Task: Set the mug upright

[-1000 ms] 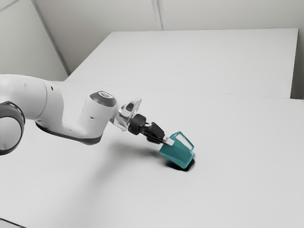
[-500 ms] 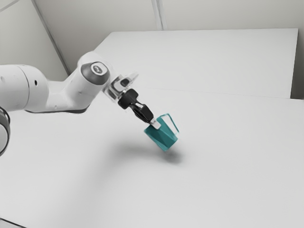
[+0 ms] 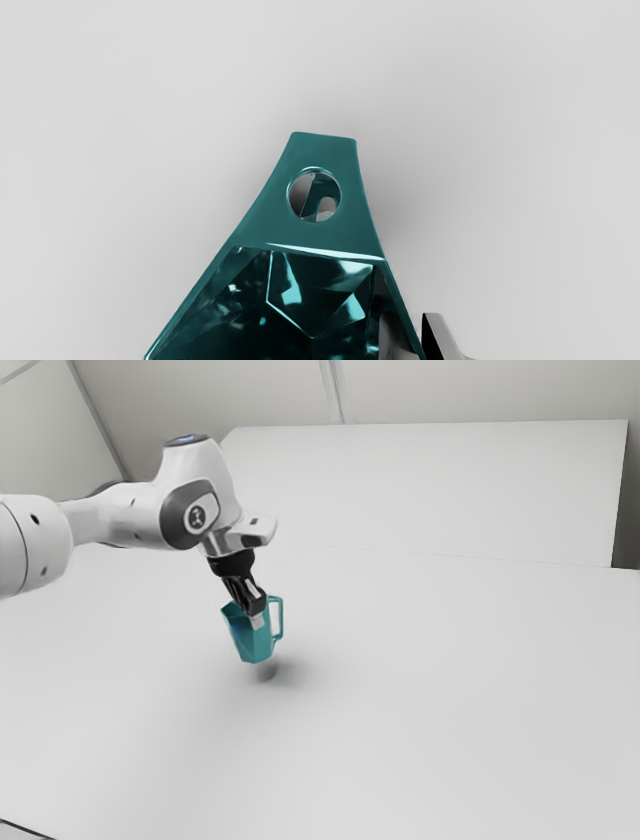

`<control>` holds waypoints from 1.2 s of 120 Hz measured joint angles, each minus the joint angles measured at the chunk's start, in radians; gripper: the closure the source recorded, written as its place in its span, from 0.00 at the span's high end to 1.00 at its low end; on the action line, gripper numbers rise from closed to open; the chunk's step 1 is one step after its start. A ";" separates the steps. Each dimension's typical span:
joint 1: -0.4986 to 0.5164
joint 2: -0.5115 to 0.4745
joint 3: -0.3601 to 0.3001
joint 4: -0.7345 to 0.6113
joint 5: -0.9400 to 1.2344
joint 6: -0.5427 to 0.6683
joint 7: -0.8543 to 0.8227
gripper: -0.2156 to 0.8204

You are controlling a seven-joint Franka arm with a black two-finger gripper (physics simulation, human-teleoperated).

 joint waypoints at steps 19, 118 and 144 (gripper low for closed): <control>-0.005 -0.055 -0.007 -0.118 0.038 0.133 -0.084 0.06; 0.004 0.012 -0.018 -0.188 0.124 0.438 -0.298 0.06; 0.003 0.012 -0.019 -0.198 0.120 0.446 -0.317 0.38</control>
